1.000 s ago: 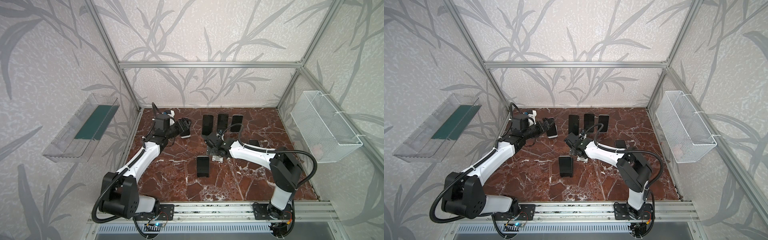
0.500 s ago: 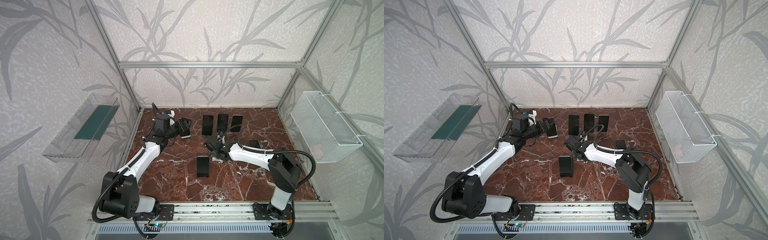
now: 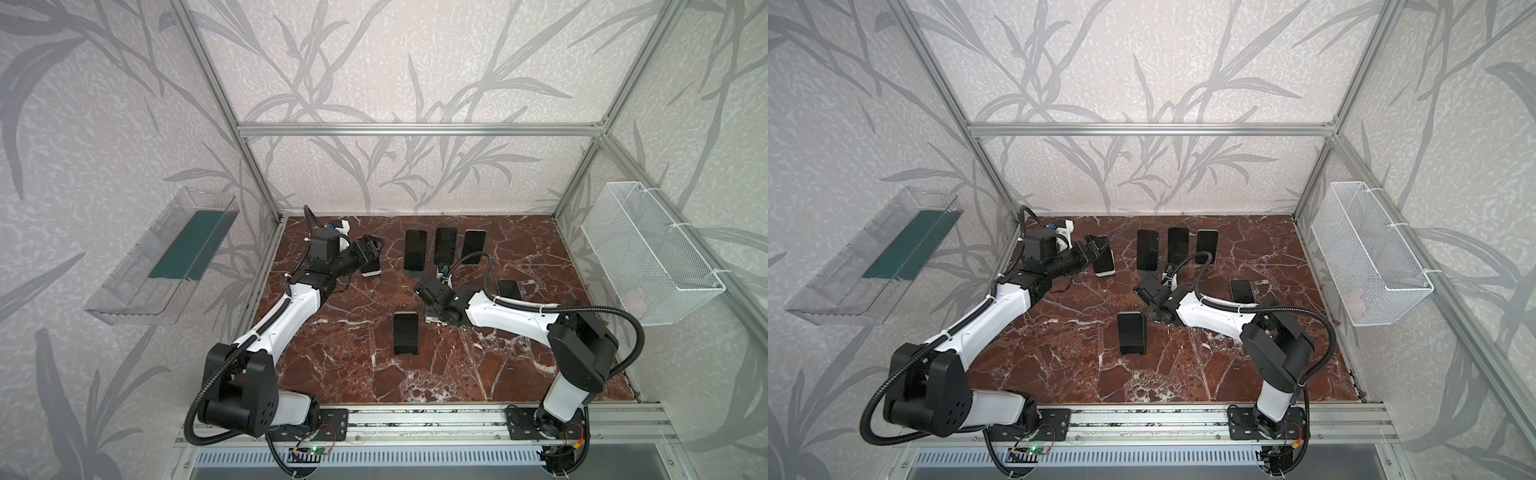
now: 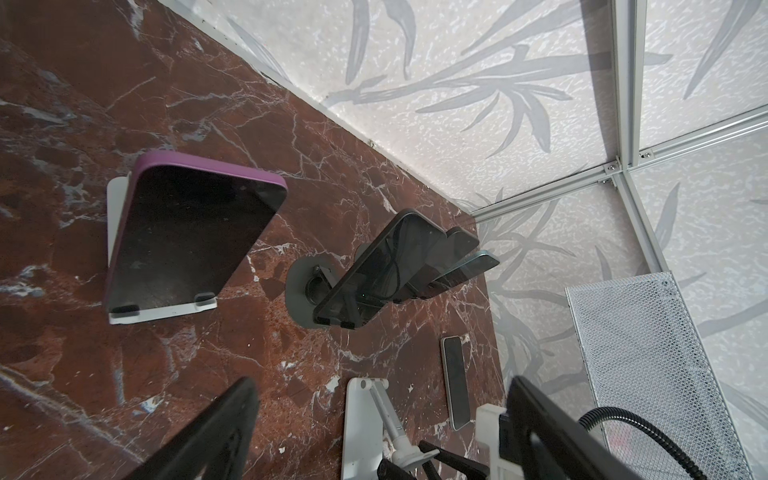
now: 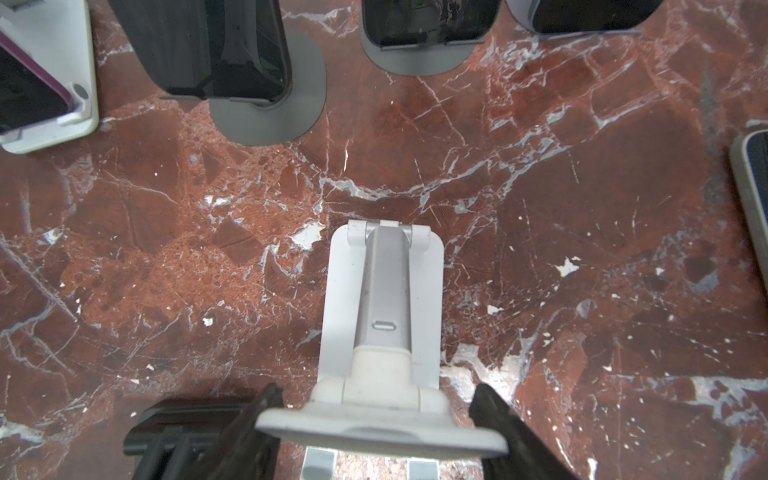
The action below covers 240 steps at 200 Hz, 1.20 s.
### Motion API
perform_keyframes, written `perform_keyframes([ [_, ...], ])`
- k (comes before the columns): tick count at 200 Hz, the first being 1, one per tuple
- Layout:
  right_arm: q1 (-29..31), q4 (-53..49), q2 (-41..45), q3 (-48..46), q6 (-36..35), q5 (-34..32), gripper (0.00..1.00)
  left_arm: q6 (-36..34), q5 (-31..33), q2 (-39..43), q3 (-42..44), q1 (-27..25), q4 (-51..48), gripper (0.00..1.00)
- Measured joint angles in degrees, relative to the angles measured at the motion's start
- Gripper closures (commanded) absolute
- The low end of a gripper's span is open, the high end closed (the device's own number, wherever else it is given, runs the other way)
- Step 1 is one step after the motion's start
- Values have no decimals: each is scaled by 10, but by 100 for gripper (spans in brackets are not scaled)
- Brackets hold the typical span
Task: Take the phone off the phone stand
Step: 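Lower the right gripper onto the white folding stand and grasp it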
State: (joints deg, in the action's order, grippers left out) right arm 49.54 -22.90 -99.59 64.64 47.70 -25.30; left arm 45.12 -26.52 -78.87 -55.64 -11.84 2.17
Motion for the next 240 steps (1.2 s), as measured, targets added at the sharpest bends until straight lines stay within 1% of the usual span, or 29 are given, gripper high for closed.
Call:
perform_keyframes([
  [23, -3, 0, 1, 0, -9, 5, 25, 0, -1, 0, 0, 0, 0, 6],
  [77, -20, 7, 23, -11, -26, 28, 33, 0, -2, 0, 0, 0, 0, 6],
  [88, -23, 9, 24, -11, -28, 33, 32, 0, -2, 0, 0, 0, 0, 6],
  [103, -24, 10, 24, -11, -30, 38, 28, 0, -2, 0, 0, 0, 0, 6],
  [135, -28, 21, 19, -9, -33, 52, 28, -1, -2, 0, 0, 0, 0, 6],
  [159, -28, 17, 0, 3, -40, 59, 37, -1, -2, 0, 0, 0, 0, 6],
  [182, -28, 16, -4, 14, -43, 63, 43, -1, -2, 0, 0, 0, 0, 6],
  [240, -28, 3, -2, 15, -70, 51, 43, 0, -2, 0, 0, 0, 0, 6],
])
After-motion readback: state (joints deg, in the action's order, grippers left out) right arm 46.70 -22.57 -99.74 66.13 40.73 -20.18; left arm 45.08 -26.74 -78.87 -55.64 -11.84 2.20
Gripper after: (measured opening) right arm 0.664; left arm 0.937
